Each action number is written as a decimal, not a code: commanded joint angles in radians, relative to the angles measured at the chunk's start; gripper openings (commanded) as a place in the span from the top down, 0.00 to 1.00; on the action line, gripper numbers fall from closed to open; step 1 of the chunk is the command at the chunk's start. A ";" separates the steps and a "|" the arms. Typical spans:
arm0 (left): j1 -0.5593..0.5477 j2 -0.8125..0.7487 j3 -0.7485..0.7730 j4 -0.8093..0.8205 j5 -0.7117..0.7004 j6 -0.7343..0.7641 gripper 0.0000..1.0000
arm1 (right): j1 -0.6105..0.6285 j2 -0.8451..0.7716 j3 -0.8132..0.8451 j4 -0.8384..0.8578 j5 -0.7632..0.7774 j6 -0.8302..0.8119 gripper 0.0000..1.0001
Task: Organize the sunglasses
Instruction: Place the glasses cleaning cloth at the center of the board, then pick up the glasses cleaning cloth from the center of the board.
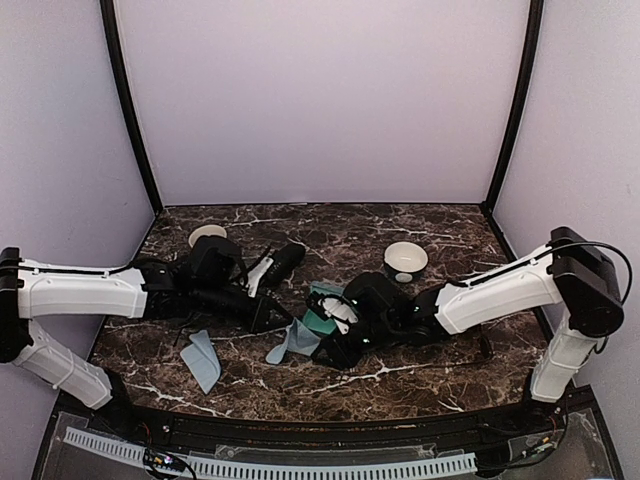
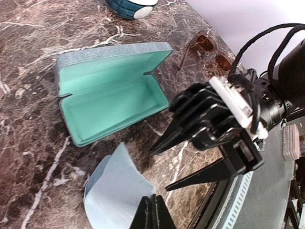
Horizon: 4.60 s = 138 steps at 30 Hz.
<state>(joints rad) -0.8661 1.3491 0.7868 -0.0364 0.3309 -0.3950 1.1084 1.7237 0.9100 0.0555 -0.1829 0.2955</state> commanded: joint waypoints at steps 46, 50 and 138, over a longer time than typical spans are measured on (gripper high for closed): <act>-0.134 0.090 -0.018 -0.269 -0.243 0.012 0.57 | -0.118 -0.138 -0.060 0.001 -0.084 -0.005 0.51; -0.134 0.118 -0.021 -0.287 -0.257 -0.016 0.58 | -0.106 -0.095 -0.036 -0.001 -0.087 -0.009 0.52; -0.183 0.059 -0.249 -0.107 -0.331 -0.100 1.00 | -0.061 0.427 0.473 -0.033 -0.105 0.000 0.57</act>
<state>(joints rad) -1.0519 1.4181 0.5690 -0.1059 -0.0082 -0.4850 1.0389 2.1292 1.3453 0.0334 -0.3126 0.3042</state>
